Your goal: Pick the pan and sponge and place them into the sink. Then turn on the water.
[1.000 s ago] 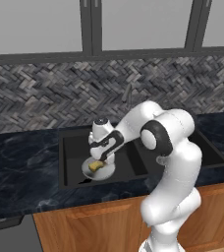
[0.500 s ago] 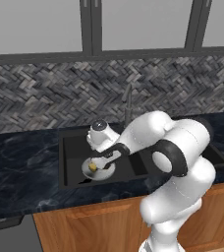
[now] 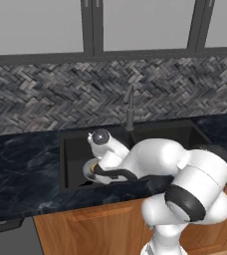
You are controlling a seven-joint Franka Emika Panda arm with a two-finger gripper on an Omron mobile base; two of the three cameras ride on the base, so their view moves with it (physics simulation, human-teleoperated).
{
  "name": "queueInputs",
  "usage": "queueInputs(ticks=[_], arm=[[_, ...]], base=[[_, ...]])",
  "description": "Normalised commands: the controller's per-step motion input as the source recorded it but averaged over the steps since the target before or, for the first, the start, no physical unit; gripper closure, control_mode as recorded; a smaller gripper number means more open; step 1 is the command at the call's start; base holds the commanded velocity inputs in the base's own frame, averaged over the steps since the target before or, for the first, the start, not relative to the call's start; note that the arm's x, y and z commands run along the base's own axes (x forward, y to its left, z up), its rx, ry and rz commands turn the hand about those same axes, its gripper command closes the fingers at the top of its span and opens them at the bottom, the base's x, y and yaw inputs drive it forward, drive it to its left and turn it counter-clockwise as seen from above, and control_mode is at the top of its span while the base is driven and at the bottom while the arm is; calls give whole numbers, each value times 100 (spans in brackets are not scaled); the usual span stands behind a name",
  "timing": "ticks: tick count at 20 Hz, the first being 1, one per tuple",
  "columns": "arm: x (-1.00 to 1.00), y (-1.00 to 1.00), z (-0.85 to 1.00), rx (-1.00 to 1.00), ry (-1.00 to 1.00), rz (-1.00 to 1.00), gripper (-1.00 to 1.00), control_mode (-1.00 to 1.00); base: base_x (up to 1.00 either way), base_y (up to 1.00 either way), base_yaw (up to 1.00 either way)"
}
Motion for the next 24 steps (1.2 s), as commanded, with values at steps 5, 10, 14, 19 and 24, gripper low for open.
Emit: queueInputs(ticks=[5,10,14,19,24], arm=[[-28,0,42,-5,-15,5,-100,-100],[-19,7,6,-12,-24,3,-100,-100],[-20,1,5,-12,-25,2,-100,-100],[-9,0,27,-10,-16,2,-100,-100],[-16,-14,20,-6,-9,5,-100,-100]], base=[[0,0,0],[0,0,0],[0,0,0],[0,0,0],[0,0,0]])
